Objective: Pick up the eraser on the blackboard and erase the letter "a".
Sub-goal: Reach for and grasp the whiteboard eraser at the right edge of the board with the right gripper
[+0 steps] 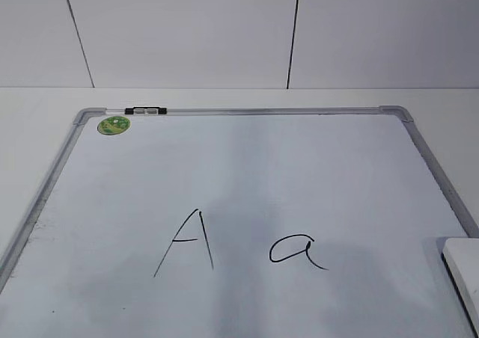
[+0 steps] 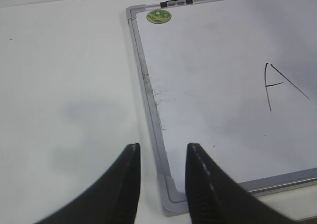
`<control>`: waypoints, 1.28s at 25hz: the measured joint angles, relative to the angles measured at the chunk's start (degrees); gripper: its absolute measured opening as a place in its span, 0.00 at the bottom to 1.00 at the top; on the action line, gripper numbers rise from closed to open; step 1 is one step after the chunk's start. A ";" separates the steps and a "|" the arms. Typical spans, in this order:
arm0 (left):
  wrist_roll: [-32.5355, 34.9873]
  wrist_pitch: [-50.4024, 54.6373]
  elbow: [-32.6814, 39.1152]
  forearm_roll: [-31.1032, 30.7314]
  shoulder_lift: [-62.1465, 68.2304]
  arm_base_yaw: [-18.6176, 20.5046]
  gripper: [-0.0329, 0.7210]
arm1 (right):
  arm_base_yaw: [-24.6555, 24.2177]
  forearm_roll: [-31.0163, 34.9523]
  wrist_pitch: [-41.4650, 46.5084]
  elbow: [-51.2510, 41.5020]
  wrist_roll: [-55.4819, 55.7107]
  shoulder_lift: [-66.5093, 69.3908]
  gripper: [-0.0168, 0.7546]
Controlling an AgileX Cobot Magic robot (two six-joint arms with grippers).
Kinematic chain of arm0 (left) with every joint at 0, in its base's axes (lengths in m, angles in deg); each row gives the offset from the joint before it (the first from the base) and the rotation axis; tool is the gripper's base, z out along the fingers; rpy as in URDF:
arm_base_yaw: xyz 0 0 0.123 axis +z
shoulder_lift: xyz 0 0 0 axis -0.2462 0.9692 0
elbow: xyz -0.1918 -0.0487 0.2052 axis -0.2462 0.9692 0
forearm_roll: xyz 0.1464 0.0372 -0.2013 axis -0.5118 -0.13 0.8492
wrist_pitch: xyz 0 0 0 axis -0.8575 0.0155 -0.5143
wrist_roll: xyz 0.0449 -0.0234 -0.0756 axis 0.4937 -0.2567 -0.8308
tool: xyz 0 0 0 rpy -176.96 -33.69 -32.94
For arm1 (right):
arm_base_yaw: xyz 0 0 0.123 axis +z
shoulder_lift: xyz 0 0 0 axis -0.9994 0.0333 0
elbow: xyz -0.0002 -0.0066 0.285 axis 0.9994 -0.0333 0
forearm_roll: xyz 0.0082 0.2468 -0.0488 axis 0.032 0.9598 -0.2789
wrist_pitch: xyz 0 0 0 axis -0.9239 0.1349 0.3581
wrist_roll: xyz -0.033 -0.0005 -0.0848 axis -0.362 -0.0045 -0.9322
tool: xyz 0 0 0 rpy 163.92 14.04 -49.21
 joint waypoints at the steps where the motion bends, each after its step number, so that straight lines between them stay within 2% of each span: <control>1: 0.00 0.00 0.00 0.00 0.00 0.00 0.36 | 0.00 0.14 0.56 0.58 -0.13 0.64 0.79; 9: 0.00 0.00 0.00 0.00 0.00 0.00 0.36 | 0.00 0.27 3.52 6.47 -2.24 12.51 0.79; 13: 0.00 0.00 0.00 0.00 0.00 0.00 0.35 | 0.00 2.77 4.62 8.54 -3.33 16.95 0.79; 32: 0.00 0.00 0.00 0.00 0.00 0.00 0.35 | 0.00 5.11 5.62 9.02 -5.73 37.65 0.81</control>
